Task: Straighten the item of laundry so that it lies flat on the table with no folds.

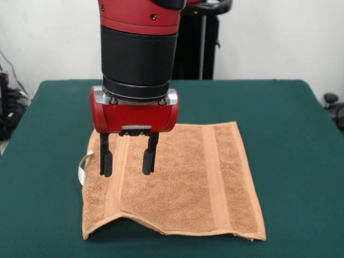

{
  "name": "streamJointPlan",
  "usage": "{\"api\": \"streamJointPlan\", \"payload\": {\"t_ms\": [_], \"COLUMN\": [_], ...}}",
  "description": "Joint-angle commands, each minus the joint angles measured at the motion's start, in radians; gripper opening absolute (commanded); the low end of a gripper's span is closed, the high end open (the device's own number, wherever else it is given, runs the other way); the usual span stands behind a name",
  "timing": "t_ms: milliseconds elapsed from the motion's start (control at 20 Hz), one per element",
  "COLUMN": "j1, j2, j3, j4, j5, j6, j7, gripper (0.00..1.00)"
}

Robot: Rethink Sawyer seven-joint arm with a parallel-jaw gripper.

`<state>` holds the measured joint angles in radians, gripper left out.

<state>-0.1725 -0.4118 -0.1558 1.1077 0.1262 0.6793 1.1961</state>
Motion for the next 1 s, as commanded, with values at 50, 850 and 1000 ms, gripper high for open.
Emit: {"api": "streamJointPlan", "payload": {"t_ms": [50, 850, 1000], "j1": [0.025, 0.043, 0.048], "j2": [0.034, 0.032, 0.042], "j3": [0.111, 0.074, 0.070], "j4": [0.092, 0.037, -0.004], "j5": [-0.037, -0.020, -0.031], "j6": [0.010, 0.110, 0.165], "j7": [0.091, 0.146, 0.126], "gripper": [1.00, 1.00, 1.00]}}
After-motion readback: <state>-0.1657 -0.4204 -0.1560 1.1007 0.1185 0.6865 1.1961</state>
